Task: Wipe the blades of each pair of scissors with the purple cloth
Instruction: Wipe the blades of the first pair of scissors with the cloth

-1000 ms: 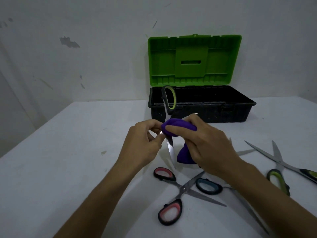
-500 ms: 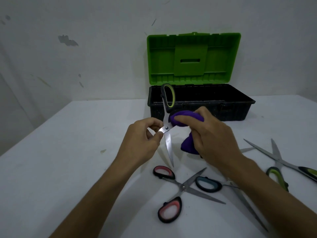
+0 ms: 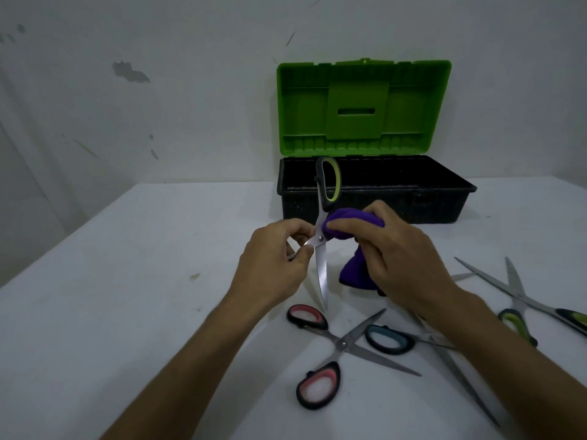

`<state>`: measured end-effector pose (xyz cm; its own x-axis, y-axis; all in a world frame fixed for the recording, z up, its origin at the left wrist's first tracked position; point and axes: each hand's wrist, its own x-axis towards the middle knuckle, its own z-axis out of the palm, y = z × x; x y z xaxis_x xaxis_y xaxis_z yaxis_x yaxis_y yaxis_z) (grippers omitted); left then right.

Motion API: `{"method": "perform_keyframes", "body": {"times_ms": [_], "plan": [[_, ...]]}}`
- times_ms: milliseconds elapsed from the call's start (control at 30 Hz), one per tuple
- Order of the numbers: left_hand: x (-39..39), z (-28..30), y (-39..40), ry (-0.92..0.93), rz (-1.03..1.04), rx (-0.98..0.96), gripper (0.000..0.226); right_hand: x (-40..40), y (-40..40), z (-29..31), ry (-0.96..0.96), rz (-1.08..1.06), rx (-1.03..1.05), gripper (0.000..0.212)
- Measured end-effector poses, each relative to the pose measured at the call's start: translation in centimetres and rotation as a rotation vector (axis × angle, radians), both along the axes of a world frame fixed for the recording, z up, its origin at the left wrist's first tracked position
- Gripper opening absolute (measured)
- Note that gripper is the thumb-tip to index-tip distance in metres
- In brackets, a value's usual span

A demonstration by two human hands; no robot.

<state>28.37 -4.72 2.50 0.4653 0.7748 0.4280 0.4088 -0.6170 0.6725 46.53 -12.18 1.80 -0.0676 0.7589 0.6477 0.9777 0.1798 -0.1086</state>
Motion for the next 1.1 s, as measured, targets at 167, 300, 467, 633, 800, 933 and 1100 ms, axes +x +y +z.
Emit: {"method": "perform_keyframes", "body": {"times_ms": [167, 300, 467, 633, 800, 933, 1100], "plan": [[-0.1, 0.2, 0.0, -0.011, -0.01, 0.002, 0.017, -0.6, 0.1, -0.4, -0.025, 0.037, -0.038, 0.045], [-0.8, 0.5, 0.4, -0.075, -0.007, -0.06, 0.012, 1.4, 0.0, 0.3, 0.115, -0.131, 0.055, 0.043], [-0.1, 0.2, 0.1, -0.04, 0.007, -0.057, 0.016, 0.0, -0.5, 0.3, 0.097, -0.033, 0.028, 0.046], [-0.3, 0.5, 0.6, -0.073, -0.006, -0.087, 0.009, 0.8, 0.6, -0.6, 0.025, -0.063, -0.031, 0.046], [0.1, 0.5, 0.7, -0.143, -0.028, -0.259, 0.009, 3.4, 0.4, 0.1, 0.073, -0.156, 0.093, 0.044], [0.3, 0.7, 0.2, -0.165, -0.055, -0.257, 0.012, 1.0, 0.6, -0.6, -0.068, 0.031, 0.017, 0.046], [-0.7, 0.9, 0.6, -0.205, -0.073, -0.214, 0.009, 2.8, 0.6, 0.3, 0.059, -0.076, 0.16, 0.046]]}}
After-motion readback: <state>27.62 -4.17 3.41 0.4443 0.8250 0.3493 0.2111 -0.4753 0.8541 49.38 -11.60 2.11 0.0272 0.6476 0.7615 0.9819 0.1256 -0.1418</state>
